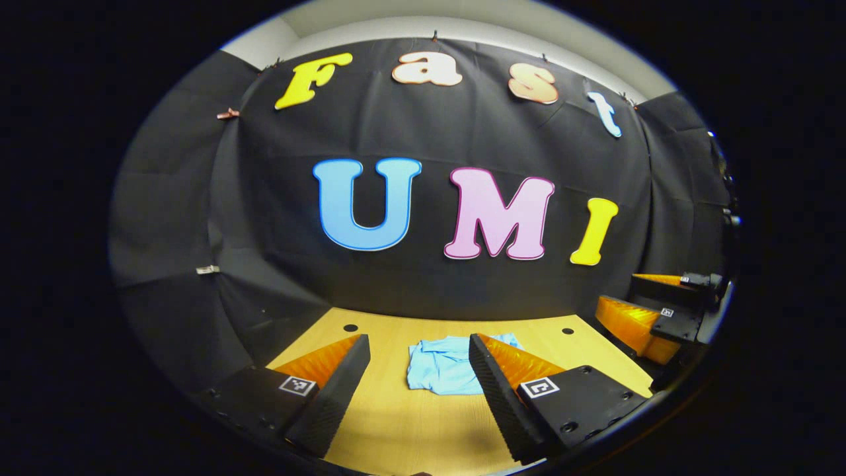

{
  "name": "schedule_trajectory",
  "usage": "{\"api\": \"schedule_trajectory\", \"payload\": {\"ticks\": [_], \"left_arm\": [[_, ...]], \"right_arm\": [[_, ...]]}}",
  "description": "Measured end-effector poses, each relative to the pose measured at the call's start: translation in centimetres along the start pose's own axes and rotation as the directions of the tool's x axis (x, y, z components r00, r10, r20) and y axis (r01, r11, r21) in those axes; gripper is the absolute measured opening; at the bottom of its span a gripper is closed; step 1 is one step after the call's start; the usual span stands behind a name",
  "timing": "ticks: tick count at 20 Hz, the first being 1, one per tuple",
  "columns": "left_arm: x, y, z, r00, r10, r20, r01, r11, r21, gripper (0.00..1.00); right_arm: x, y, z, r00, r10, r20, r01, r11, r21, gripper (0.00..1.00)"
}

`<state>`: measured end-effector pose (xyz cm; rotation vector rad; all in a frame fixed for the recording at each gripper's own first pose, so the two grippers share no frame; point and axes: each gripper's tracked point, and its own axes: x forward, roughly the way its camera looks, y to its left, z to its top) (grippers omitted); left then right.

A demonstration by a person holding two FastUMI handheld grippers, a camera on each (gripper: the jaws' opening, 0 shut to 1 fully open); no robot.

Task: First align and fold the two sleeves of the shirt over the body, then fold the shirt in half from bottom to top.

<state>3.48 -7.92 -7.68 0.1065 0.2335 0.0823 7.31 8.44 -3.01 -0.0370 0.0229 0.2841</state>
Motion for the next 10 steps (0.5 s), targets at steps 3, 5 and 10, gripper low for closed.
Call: {"api": "schedule_trajectory", "payload": {"ticks": [3,5,10], "left_arm": [[-5.1,-0.7,0.6,0.999,-0.009,0.031,0.01,0.999,-0.036,0.96],[-7.6,-0.5,1.1,0.999,0.0,0.041,0.002,0.998,-0.064,0.96],[-10.2,0.4,3.5,0.994,0.051,0.101,-0.049,0.999,-0.023,0.96]], "right_arm": [[-3.6,2.9,3.1,0.997,0.022,0.072,-0.022,1.0,0.001,0.97],[-5.0,5.1,4.4,0.994,0.059,0.09,-0.06,0.998,0.013,0.97],[-5.4,7.7,8.5,0.973,0.147,0.18,-0.152,0.988,0.015,0.96]]}}
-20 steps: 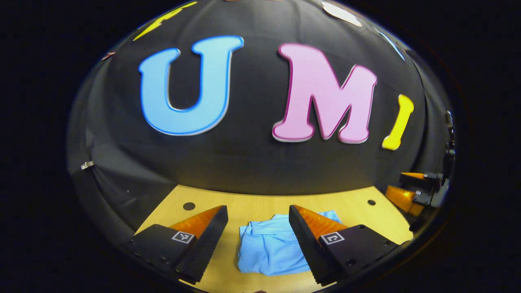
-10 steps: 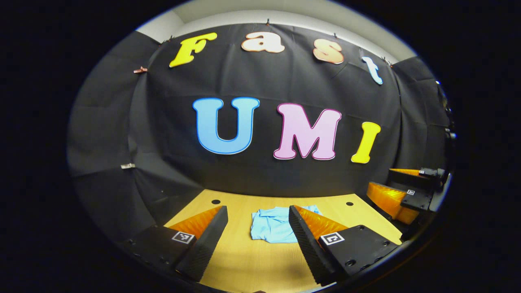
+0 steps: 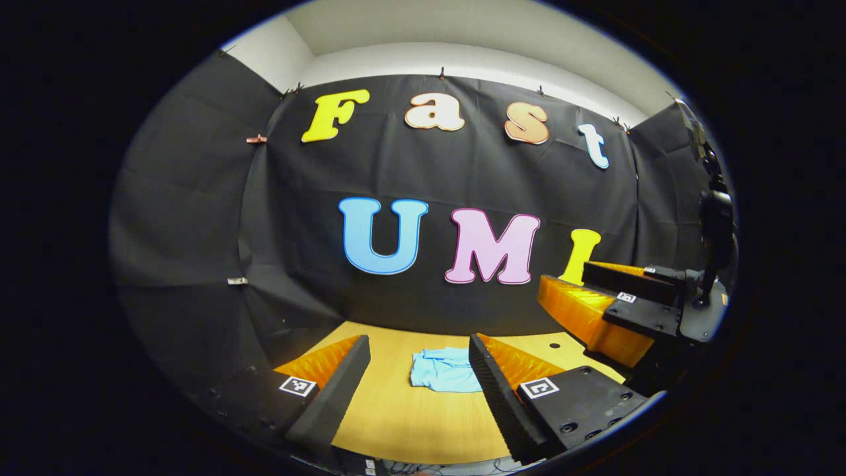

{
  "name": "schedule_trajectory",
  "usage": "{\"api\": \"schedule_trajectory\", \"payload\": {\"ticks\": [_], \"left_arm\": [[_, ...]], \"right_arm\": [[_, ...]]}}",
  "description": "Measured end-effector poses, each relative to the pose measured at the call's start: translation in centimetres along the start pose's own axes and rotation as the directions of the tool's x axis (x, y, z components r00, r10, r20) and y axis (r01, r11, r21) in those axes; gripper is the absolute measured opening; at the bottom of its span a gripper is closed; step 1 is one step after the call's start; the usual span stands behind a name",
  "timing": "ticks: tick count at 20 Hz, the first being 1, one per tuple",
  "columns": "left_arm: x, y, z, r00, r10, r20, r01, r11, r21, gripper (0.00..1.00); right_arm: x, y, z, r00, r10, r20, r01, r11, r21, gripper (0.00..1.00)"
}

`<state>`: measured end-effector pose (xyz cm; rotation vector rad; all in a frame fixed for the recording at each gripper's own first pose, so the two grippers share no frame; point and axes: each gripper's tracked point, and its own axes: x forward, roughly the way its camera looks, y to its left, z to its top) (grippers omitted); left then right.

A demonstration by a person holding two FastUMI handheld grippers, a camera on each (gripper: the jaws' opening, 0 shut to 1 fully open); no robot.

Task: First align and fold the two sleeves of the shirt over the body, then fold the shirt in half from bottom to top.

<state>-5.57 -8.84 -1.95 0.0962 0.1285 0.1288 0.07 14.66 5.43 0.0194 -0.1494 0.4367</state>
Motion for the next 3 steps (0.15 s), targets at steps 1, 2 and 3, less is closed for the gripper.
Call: {"api": "schedule_trajectory", "payload": {"ticks": [1,2,3], "left_arm": [[-0.1,0.1,0.5,1.0,0.015,0.002,-0.015,1.0,0.002,0.96],[-0.2,-0.1,1.2,1.0,0.017,0.011,-0.017,1.0,-0.007,0.96],[0.1,-0.5,1.8,1.0,0.011,0.027,-0.01,1.0,-0.018,0.91]], "right_arm": [[0.6,0.0,0.6,1.0,0.008,0.001,-0.008,1.0,-0.012,0.97],[0.8,0.2,1.0,1.0,0.014,0.005,-0.014,1.0,-0.018,0.97],[1.2,0.1,1.8,1.0,0.013,0.023,-0.013,1.0,-0.016,0.97]]}}
